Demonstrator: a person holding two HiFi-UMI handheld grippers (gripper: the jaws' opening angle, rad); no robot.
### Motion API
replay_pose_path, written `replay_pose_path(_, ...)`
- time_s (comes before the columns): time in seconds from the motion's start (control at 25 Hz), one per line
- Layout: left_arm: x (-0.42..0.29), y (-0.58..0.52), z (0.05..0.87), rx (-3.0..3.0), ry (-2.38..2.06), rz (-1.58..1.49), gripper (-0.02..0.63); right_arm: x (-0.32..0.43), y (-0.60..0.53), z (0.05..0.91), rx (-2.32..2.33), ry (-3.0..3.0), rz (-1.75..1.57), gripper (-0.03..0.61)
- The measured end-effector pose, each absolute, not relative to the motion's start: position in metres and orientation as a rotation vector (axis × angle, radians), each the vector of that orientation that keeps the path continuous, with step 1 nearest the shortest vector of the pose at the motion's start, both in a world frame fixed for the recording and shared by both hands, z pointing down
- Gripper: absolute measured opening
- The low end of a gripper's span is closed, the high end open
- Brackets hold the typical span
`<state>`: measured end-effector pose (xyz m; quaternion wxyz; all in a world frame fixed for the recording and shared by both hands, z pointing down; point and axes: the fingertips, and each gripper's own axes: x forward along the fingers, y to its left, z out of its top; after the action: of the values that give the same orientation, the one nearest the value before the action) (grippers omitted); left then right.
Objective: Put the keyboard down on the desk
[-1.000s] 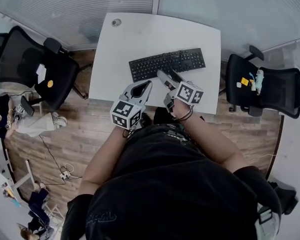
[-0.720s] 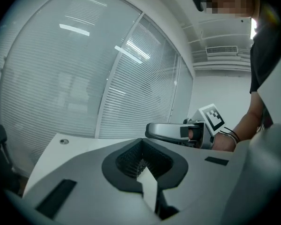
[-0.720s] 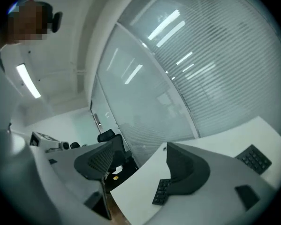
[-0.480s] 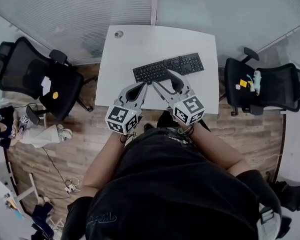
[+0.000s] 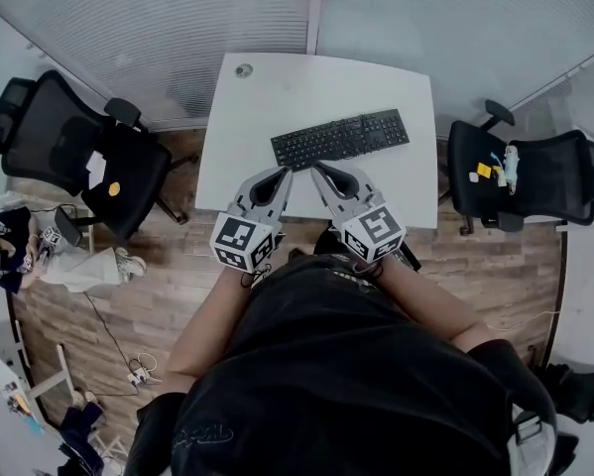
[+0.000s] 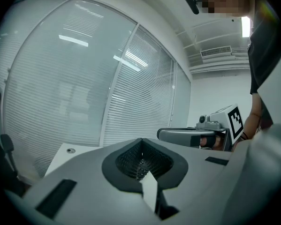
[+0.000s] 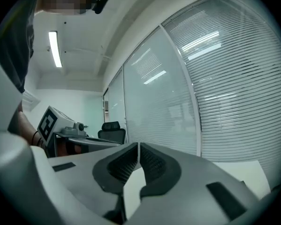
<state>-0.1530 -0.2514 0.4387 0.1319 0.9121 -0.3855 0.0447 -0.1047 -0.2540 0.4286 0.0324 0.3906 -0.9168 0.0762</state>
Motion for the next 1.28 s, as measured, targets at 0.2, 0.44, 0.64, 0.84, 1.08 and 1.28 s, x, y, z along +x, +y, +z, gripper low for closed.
replay_pose_path(0.2,-0.163,-0.246,0.430,2.657,-1.135,0.105,0.015,-0.107,-0.250,0.423,1.222,-2.813,0.197,0.025)
replay_pose_path(0.44,-0.159,-0.233,0.425,2.665,-1.144,0.074,0.015,-0.103,-0.231,0.425,1.192,-2.813,0.209,0.023)
replay_pose_path(0.64,-0.156,-0.222,0.421,2.669,-1.154,0.064,0.015,-0.101,-0.223,0.414,1.170,-2.838,0.159,0.023)
replay_pose_path(0.84,-0.143,-0.218,0.412,2.686,-1.157,0.068,0.015,-0.088,-0.218,0.412,1.126,-2.856,0.158,0.023)
replay_pose_path(1.08,-0.119,-0.206,0.417,2.658,-1.162,0.085,0.015,-0.060,-0.207,0.419,1.065,-2.845,0.181,0.023)
replay_pose_path(1.28,-0.086,-0.182,0.422,2.662,-1.107,0.111,0.015,-0.035,-0.185,0.427,0.987,-2.866,0.247,0.023)
